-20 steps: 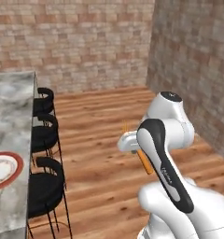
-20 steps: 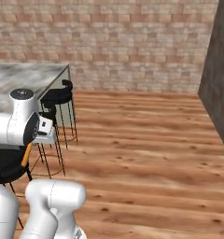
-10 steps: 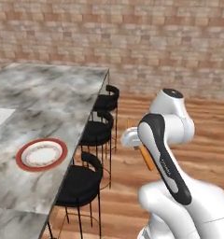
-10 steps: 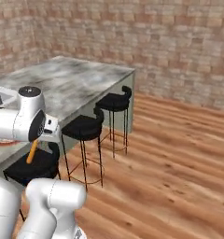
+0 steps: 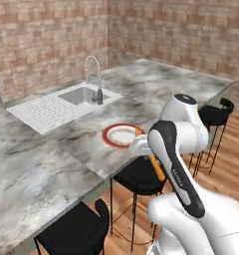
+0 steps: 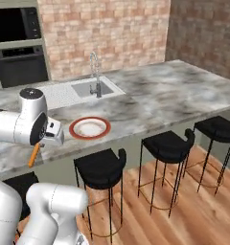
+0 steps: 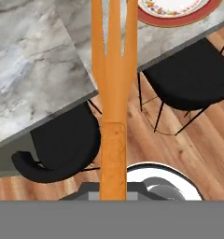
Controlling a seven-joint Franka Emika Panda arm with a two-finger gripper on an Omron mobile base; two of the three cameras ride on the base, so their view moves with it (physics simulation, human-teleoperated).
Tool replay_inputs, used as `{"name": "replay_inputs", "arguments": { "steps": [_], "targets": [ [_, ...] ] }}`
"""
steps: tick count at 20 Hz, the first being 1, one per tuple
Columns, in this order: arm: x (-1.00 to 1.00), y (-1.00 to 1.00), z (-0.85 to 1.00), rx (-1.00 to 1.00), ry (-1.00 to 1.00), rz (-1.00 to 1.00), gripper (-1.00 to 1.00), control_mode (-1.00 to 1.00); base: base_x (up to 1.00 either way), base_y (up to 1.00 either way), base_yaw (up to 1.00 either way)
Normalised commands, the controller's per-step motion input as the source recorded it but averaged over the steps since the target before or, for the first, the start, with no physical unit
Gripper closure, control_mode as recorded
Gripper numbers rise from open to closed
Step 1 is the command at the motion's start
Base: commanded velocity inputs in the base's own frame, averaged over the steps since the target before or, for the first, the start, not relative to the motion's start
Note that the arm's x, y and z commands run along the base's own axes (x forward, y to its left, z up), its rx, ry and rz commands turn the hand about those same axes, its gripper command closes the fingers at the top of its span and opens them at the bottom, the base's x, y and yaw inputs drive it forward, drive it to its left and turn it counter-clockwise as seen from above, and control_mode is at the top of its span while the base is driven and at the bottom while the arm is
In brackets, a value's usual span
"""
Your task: Take the fork and place it on the left side of the plate. Then take the spoon and place it on the right side of the plate. Make sure they're directly next to the plate.
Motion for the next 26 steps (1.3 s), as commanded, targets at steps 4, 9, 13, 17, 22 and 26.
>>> {"name": "replay_inputs", "arguments": {
  "steps": [4, 9, 13, 17, 22, 26],
  "targets": [
    [0.00, 0.00, 0.00, 0.00, 0.00, 0.00, 1.00, 1.00, 0.44, -0.08, 0.75],
    [0.00, 0.00, 0.00, 0.00, 0.00, 0.00, 1.00, 1.00, 0.58, -0.21, 0.51],
    [0.00, 0.00, 0.00, 0.00, 0.00, 0.00, 1.00, 1.00, 0.48, -0.45, 0.21],
    [0.00, 0.00, 0.00, 0.00, 0.00, 0.00, 1.00, 1.00, 0.47, -0.28, 0.14],
    [0.00, 0.00, 0.00, 0.00, 0.00, 0.00, 1.00, 1.00, 0.08, -0.06, 0.05],
    [0.00, 0.00, 0.00, 0.00, 0.00, 0.00, 1.00, 1.00, 0.00, 0.00, 0.00]
  ]
}}
